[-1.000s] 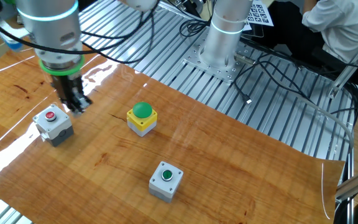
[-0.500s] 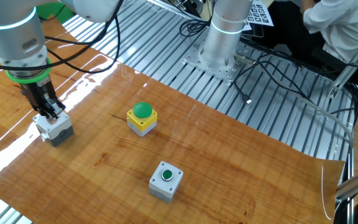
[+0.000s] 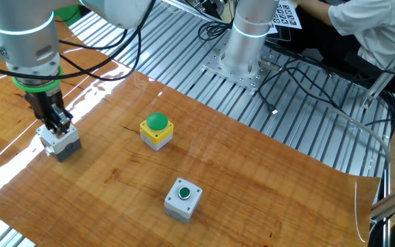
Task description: Press three buttons from left to right in sequence
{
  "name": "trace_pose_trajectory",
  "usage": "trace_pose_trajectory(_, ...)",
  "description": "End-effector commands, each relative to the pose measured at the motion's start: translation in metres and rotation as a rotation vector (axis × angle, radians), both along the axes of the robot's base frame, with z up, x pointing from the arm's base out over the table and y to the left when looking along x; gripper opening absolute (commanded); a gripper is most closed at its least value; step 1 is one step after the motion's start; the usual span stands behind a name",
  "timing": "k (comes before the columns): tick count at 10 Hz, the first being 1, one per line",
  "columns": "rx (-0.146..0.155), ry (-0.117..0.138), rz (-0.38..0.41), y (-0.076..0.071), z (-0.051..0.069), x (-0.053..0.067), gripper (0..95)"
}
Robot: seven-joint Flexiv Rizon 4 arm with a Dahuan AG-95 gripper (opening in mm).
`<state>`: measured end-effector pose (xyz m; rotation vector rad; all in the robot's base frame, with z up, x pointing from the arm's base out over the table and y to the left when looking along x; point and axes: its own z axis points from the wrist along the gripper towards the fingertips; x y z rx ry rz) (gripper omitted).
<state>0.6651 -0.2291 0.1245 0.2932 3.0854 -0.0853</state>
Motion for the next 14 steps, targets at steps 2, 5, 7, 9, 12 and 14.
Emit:
trace_pose_trajectory(2, 0.043, -0.004, 0.015, 0.0, 0.002, 0.0, 0.0)
trace_pose_trajectory(5, 0.026, 0.012, -0.012, 0.0, 0.002, 0.0, 0.0)
trace_pose_trajectory(7, 0.014, 0.012, -0.038, 0.0, 0.002, 0.0, 0.0)
trace_pose_trajectory(9, 0.015, 0.024, -0.044, 0.0, 0.002, 0.0, 0.0)
trace_pose_trajectory(12, 0.046, 0.045, -0.028, 0.0, 0.002, 0.0, 0.0)
trace_pose_trajectory(14, 0.052, 0.071, -0.012, -0.01, 0.003, -0.005, 0.0)
